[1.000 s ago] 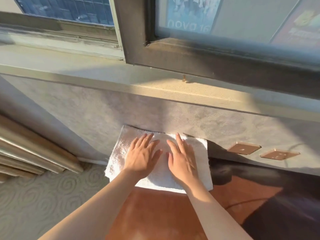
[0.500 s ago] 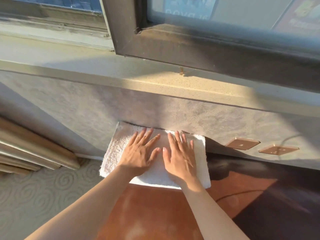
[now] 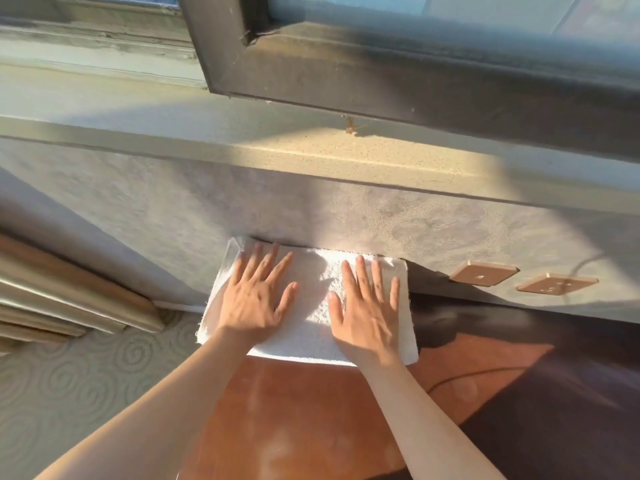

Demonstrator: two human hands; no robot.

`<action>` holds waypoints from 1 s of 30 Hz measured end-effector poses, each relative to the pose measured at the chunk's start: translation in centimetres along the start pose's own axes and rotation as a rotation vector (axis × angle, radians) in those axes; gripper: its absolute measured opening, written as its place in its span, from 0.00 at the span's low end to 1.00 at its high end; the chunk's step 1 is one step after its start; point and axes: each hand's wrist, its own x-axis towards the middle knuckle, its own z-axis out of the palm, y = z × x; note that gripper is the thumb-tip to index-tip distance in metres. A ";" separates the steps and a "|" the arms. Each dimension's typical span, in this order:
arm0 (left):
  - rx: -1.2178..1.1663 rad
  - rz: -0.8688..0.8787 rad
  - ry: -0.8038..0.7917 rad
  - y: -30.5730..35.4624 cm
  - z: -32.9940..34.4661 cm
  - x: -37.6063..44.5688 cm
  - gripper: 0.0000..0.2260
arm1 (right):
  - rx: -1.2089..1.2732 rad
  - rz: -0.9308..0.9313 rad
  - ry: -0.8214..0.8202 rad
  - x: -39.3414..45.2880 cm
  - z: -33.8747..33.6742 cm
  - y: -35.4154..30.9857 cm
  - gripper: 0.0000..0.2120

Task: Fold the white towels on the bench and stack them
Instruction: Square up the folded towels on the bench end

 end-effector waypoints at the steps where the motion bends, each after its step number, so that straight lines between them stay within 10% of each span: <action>1: -0.030 0.053 -0.014 1.1 0.5 -0.2 0.31 | 0.030 -0.071 -0.031 0.0 0.3 -0.7 0.31; 14: 0.123 -0.165 -0.060 -2.9 0.0 -2.5 0.31 | -0.025 0.209 -0.253 -2.0 -0.8 8.3 0.29; 30: -0.129 0.452 0.038 13.3 -13.4 -7.9 0.34 | 0.114 0.231 0.055 -15.1 -17.9 4.5 0.29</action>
